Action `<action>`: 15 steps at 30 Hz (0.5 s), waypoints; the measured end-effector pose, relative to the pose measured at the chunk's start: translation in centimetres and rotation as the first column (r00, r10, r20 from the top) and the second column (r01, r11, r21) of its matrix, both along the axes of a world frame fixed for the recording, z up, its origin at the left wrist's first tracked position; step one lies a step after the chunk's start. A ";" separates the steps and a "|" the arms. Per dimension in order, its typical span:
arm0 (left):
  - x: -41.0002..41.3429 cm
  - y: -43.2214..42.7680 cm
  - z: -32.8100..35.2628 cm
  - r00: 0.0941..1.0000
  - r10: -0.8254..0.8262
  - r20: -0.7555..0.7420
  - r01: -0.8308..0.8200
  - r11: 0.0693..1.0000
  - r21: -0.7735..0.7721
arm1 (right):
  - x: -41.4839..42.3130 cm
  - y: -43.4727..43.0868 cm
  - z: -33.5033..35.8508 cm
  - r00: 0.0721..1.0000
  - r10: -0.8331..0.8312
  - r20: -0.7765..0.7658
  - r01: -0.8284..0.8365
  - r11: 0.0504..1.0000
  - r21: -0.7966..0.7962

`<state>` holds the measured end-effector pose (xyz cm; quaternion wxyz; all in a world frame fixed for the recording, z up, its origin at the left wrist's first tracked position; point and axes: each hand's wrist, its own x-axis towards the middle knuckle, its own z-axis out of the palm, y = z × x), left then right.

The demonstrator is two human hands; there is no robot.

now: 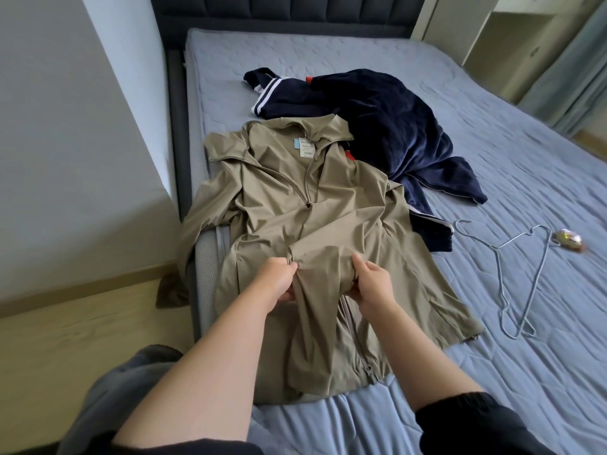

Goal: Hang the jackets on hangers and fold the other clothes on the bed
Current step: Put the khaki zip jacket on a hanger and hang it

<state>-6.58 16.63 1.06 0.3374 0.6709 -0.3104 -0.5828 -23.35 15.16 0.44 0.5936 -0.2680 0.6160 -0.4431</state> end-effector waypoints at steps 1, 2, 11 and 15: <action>-0.1 0.2 0.0 0.998 0.027 -0.064 -0.027 1.000 0.005 | 0.1 0.3 0.3 0.998 0.046 0.042 -0.047 0.999 0.021; -0.2 0.4 0.1 0.991 0.049 -0.122 -0.048 0.999 0.009 | 0.2 0.7 0.5 0.989 0.113 0.094 -0.118 0.992 0.046; 0.1 2.5 2.1 0.987 -0.159 0.009 0.157 0.983 0.096 | -0.6 1.7 1.7 0.970 0.214 0.118 -0.206 0.975 -0.080; -0.3 2.8 2.1 0.977 -0.198 -0.074 0.206 0.971 0.119 | -0.6 1.5 2.1 0.982 0.185 -0.037 -0.188 0.977 -0.099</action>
